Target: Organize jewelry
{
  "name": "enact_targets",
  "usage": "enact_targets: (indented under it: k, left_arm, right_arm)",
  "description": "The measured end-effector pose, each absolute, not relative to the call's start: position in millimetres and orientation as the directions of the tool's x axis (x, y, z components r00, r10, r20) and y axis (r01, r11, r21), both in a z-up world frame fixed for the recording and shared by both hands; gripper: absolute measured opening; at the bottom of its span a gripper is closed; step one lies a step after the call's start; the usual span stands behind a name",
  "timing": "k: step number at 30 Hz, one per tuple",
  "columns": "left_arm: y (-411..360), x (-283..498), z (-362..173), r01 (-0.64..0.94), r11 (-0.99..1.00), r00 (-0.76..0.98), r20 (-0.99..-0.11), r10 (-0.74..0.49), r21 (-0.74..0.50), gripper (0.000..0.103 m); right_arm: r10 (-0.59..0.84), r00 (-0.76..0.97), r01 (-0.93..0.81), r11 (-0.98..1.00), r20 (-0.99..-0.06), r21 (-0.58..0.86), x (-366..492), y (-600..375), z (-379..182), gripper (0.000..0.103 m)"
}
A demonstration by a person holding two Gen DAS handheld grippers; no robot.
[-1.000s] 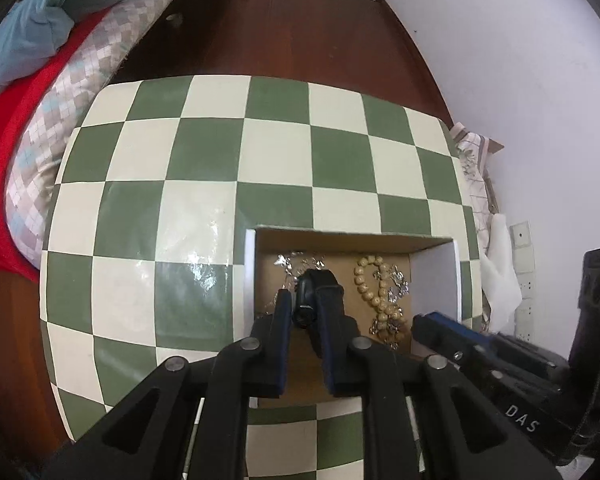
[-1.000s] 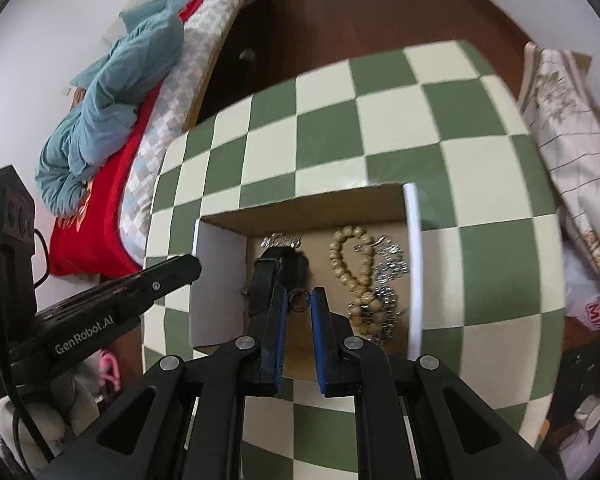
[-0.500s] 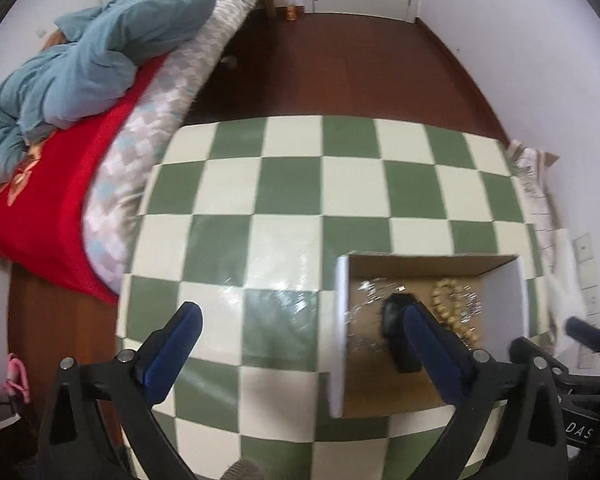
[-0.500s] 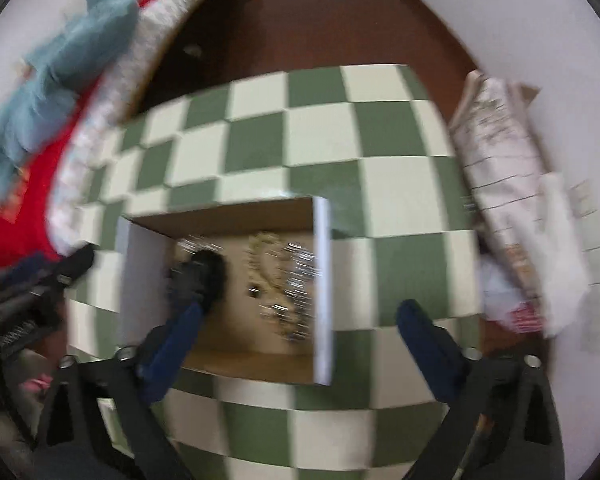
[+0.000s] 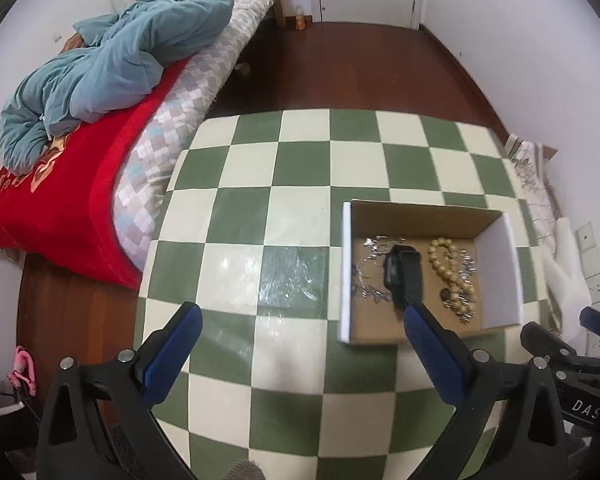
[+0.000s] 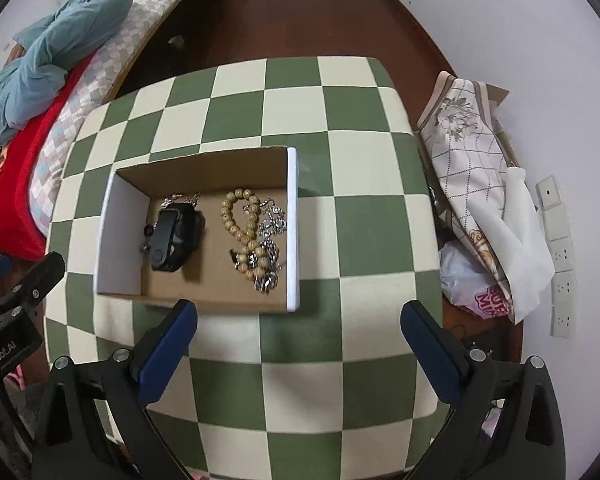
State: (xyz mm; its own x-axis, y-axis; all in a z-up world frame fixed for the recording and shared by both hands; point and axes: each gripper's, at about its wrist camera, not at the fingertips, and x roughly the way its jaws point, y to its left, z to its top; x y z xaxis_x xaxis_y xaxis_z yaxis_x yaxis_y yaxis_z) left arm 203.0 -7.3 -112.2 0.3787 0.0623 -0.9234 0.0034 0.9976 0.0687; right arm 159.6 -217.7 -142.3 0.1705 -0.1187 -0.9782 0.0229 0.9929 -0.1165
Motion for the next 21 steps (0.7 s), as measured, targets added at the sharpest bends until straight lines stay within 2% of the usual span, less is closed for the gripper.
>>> enact_targets:
  k: [21]
  left_arm:
    - [-5.7,85.0,37.4,0.056,0.998,0.607,-0.793,-0.058,-0.03,0.103]
  right_arm:
    - [-0.12,0.466,0.046,0.993,-0.877,-0.111,32.6,-209.9,33.9,0.103]
